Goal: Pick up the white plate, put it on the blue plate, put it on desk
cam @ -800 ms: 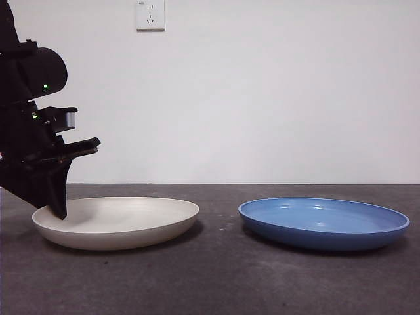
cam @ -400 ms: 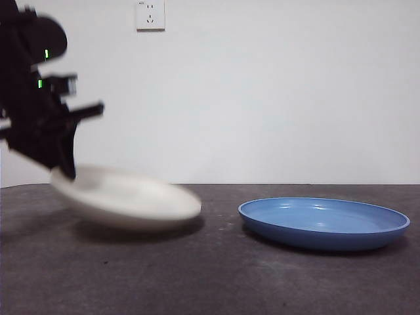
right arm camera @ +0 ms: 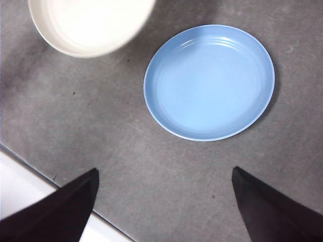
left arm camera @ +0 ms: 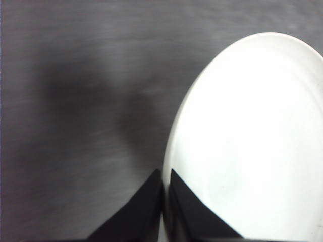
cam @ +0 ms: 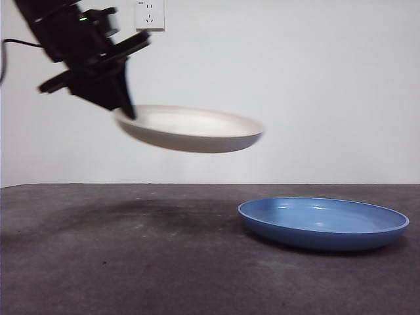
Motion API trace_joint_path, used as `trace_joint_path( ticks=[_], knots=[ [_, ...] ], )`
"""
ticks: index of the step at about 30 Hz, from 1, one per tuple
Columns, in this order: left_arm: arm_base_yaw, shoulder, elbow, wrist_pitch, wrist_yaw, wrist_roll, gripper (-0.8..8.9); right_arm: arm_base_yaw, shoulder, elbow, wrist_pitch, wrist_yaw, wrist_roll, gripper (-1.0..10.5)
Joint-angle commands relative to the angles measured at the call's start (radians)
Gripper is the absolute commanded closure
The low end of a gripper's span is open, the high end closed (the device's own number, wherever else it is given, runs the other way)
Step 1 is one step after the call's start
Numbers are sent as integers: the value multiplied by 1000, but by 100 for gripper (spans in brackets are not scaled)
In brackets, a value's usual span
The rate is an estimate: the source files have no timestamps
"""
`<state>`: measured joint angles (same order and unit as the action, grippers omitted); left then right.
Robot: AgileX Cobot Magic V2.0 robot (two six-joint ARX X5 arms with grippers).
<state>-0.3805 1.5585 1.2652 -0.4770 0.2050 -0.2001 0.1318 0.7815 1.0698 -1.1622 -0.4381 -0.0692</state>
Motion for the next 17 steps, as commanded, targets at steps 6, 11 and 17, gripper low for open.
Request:
trace_joint_path(
  ticks=[6,11,17],
  knots=[
    [-138,59,40,123,-7,-64,804,3,5,19,10,2,43,523],
    [-182,151,80,133,-8,-95,804,3,-13,19,10,2,55,523],
    [-230,287,180,129,-8,-104,804,3,-43,19,9,2,63,523]
  ],
)
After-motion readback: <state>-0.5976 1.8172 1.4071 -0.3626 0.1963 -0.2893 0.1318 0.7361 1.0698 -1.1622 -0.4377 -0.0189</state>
